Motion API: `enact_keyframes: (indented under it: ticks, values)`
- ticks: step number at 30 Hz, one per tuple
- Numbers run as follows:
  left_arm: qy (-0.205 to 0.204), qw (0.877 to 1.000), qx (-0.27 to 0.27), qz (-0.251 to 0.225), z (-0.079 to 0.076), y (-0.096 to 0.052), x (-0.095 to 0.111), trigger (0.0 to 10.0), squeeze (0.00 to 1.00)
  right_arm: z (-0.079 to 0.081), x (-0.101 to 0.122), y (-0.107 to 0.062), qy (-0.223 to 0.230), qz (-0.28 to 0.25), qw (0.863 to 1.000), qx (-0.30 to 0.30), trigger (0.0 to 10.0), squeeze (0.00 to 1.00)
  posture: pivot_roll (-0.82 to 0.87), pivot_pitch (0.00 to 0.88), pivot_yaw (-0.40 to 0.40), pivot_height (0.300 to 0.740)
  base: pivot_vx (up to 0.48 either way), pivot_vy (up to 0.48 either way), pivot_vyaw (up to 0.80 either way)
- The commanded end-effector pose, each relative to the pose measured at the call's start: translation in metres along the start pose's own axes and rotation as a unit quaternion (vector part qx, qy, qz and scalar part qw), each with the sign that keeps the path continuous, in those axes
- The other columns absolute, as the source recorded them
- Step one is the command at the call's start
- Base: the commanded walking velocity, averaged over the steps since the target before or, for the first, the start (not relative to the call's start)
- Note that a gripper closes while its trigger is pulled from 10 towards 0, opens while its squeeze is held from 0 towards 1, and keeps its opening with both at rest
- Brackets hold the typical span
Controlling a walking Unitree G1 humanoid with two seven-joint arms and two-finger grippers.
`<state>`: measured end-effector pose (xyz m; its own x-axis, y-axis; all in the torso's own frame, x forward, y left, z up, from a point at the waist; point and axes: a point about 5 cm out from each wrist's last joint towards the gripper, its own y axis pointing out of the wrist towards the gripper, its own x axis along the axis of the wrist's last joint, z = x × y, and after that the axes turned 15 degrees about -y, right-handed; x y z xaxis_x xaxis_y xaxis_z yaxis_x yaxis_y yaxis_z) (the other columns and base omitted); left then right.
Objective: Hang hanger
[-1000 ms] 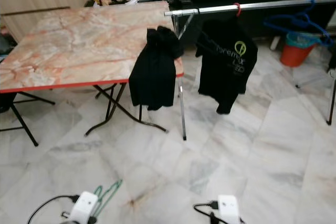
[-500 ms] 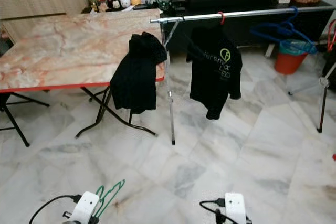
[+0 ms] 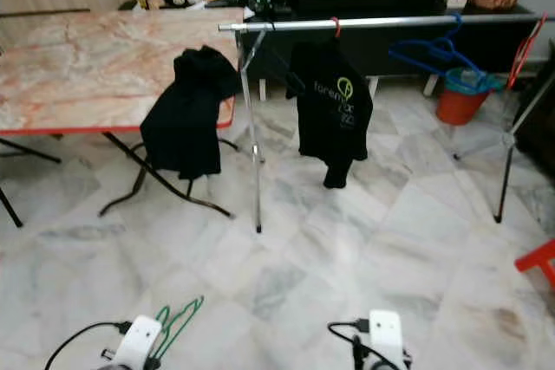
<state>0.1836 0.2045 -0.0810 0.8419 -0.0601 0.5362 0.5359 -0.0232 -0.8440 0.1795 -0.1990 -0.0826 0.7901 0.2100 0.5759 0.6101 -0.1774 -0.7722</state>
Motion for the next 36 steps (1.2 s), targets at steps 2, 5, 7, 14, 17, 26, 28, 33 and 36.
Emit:
enact_keyframes:
  ticks: [2, 5, 7, 14, 17, 26, 28, 33, 36]
  values:
    - [0.002, 1.0, -0.004, -0.003, -0.003, 0.001, 0.003, 10.0, 0.0, -0.006, -0.003, 0.0, 0.002, 0.006, 1.0, -0.01, 10.0, 0.0, -0.12, 0.0, 0.031, 0.74, 0.0, -0.33, -0.44]
    - [0.002, 1.0, -0.004, -0.003, -0.003, 0.001, 0.003, 10.0, 0.0, -0.006, -0.001, 0.0, 0.006, 0.001, 1.0, -0.01, 10.0, 0.0, -0.12, 0.0, 0.032, 0.74, 0.0, -0.331, -0.54]
    - [0.003, 1.0, -0.003, -0.003, -0.003, 0.001, 0.003, 10.0, 0.0, -0.006, 0.002, 0.001, 0.006, -0.004, 1.0, -0.012, 10.0, 0.0, -0.12, 0.0, 0.032, 0.74, 0.0, -0.309, 0.0]
    - [-0.001, 1.0, -0.004, -0.006, -0.003, 0.001, 0.004, 10.0, 0.0, -0.007, 0.018, 0.003, 0.01, -0.031, 0.999, -0.014, 10.0, 0.0, -0.12, 0.0, 0.03, 0.74, 0.0, -0.076, 0.0]
    - [-0.001, 1.0, -0.004, -0.007, -0.003, 0.001, 0.004, 10.0, 0.0, -0.008, 0.026, 0.005, 0.008, -0.042, 0.999, -0.015, 10.0, 0.0, -0.12, 0.0, 0.029, 0.74, 0.0, 0.0, 0.0]
    - [0.071, 0.997, -0.023, -0.024, -0.007, 0.001, 0.011, 10.0, 0.0, -0.024, 0.088, 0.009, -0.01, -0.138, 0.99, -0.026, 10.0, 0.0, -0.11, 0.0, 0.024, 0.74, 0.0, 0.0, 0.0]
    - [0.094, 0.995, -0.034, -0.02, -0.008, 0.001, 0.012, 10.0, 0.0, -0.032, 0.112, 0.007, -0.012, -0.18, 0.983, -0.033, 10.0, 0.0, -0.12, 0.0, 0.029, 0.74, 0.0, 0.0, 0.0]
    - [0.16, 0.987, -0.011, -0.03, -0.008, 0.002, 0.016, 10.0, 0.0, -0.043, 0.164, -0.003, -0.061, -0.28, 0.958, -0.021, 10.0, 0.0, -0.11, 0.0, 0.018, 0.74, 0.0, 0.0, 0.0]
    - [0.167, 0.984, 0.023, -0.051, -0.004, 0.001, 0.018, 10.0, 0.0, -0.049, 0.182, -0.008, -0.079, -0.309, 0.947, -0.021, 10.0, 0.0, -0.1, 0.0, 0.006, 0.74, 0.0, 0.0, 0.0]
